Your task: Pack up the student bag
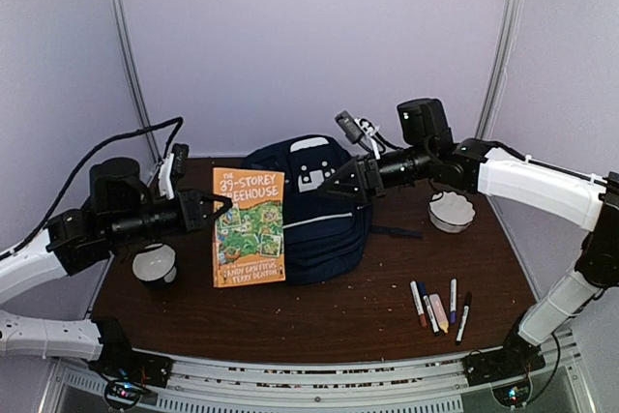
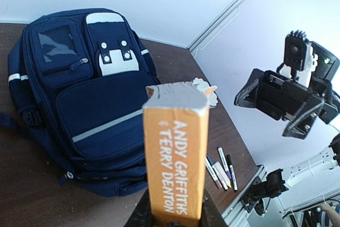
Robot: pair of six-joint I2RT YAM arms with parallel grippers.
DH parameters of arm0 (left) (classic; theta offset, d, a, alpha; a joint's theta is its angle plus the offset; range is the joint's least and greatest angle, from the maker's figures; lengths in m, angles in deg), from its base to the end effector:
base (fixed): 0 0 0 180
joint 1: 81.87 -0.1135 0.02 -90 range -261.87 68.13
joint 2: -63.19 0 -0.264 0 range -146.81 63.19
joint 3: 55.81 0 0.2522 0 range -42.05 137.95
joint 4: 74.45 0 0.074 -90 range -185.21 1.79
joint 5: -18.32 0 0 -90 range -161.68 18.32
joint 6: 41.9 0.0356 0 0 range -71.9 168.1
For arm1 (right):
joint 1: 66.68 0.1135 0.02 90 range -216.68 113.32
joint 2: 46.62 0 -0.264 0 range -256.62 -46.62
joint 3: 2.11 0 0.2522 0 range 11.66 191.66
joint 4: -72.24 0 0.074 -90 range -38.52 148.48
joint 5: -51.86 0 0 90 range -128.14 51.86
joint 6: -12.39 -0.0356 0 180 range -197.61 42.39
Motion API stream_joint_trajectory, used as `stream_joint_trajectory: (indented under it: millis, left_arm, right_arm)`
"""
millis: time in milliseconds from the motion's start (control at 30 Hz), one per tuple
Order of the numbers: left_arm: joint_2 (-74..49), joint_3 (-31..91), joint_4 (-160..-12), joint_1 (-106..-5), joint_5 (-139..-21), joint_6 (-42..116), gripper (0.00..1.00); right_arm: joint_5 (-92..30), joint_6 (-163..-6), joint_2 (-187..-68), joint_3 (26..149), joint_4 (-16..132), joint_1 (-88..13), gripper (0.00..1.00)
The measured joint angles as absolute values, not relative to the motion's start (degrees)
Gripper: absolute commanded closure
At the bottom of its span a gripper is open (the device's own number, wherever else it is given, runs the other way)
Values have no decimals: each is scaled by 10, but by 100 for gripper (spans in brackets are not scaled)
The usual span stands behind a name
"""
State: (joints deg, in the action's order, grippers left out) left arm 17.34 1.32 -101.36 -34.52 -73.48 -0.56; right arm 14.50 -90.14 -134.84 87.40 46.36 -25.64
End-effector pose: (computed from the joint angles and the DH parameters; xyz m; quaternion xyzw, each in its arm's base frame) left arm 0.1272 -0.1397 0.3227 0.0004 0.7966 -0.4575 0.3950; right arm 0.2461 0.2517 0.3433 -0.4179 0.6720 0.5513 0.2642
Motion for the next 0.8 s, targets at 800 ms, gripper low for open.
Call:
stream_joint_trajectory:
  millis: [800]
  left_arm:
    - [-250,257,-712,-426,-954,-50,100]
  right_arm:
    - [133,-920,-1451,931,404,-360,13]
